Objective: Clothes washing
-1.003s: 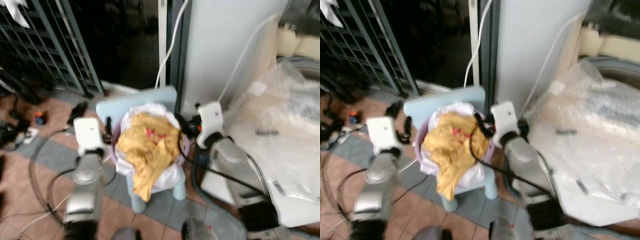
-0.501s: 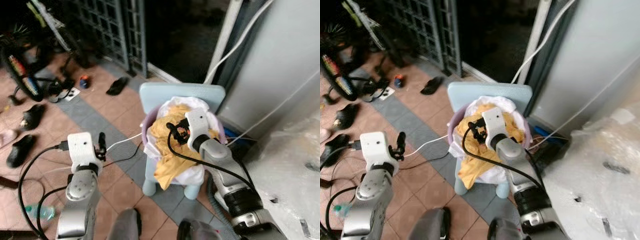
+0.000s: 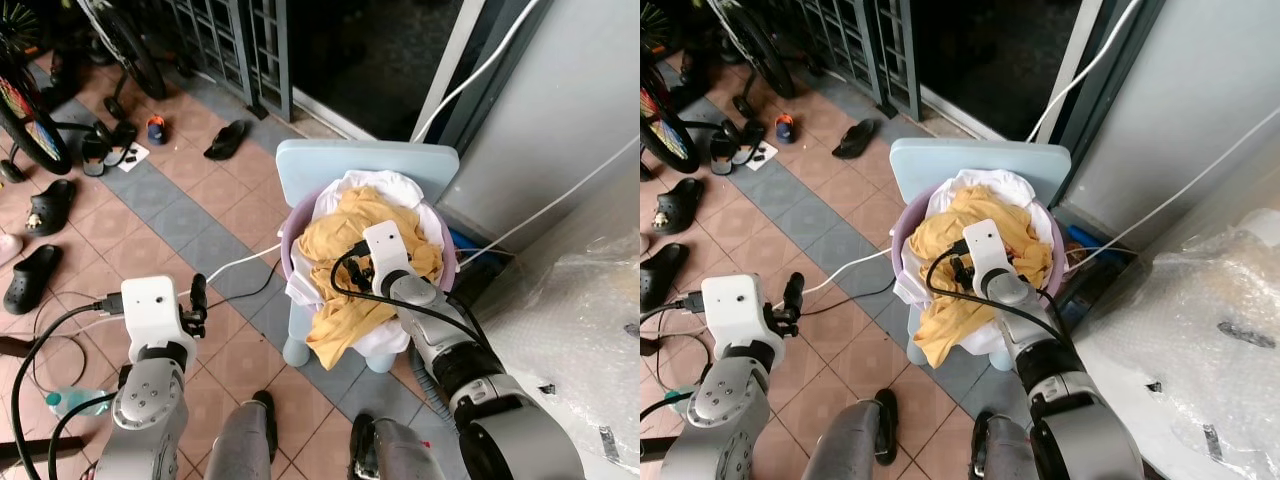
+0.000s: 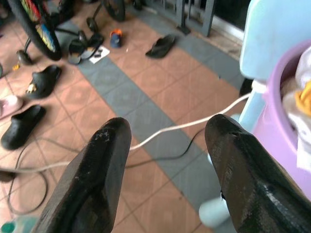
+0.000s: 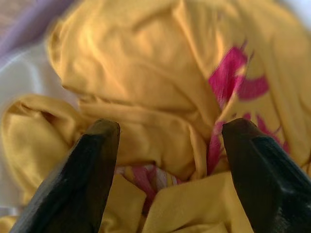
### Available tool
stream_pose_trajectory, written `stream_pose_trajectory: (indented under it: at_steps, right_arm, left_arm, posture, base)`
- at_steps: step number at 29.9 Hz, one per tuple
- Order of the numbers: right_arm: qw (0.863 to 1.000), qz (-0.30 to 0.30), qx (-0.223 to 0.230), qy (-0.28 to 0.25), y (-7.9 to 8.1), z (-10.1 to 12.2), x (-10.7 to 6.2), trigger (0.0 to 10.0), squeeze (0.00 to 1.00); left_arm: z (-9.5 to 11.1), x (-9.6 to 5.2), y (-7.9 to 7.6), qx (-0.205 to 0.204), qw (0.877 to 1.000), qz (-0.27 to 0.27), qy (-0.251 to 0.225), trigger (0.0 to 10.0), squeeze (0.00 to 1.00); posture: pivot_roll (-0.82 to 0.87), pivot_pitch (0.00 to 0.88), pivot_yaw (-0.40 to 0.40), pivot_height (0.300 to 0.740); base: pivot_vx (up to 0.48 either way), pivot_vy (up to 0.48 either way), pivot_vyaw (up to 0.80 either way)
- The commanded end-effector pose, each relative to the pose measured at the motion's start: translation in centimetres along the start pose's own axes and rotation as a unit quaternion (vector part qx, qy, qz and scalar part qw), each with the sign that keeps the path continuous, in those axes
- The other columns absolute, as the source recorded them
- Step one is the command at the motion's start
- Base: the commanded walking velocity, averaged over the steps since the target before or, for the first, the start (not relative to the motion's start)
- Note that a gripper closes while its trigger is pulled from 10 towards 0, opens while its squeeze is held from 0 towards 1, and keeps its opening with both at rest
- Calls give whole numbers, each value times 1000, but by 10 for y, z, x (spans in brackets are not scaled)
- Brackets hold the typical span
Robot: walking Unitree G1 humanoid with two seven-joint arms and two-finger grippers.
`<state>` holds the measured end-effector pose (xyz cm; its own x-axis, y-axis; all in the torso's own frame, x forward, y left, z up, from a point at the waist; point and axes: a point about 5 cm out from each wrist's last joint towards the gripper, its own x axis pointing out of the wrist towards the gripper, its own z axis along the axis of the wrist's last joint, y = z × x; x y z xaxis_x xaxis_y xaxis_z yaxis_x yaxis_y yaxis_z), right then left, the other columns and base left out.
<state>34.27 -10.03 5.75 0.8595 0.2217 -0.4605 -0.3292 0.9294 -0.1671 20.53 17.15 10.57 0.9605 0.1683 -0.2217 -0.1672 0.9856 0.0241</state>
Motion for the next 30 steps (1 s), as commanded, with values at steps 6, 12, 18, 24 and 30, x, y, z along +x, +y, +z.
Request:
stream_pose_trajectory:
  at_steps: [6,12,18,24,30]
  right_arm:
    - [998,-55,4,2,-1,9,7,0,0]
    - [999,-54,-2,-5,10,18,10,0,0]
    - [999,-36,25,20,20,6,10,0,0]
    - [996,-25,73,54,20,-10,8,0,0]
    - [995,-21,78,54,16,-10,8,0,0]
  left_arm:
    - [-3,-17,-1,-1,1000,7,24,10000,0]
    - [-2,-21,-3,-6,999,10,31,10000,0]
    - [-2,-26,-2,-11,999,23,37,10000,0]
    - [-2,-28,-2,-27,998,38,41,10000,0]
    - [-3,-27,-8,-41,998,35,45,10000,0]
  posture:
    - [227,370,-28,740]
    - [231,386,-46,740]
    - [244,405,-71,740]
    - [220,413,-104,740]
    - [204,399,-126,740]
  base:
    - [0,0,0]
    - [0,0,0]
    - [0,0,0]
    - [0,0,0]
    - [0,0,0]
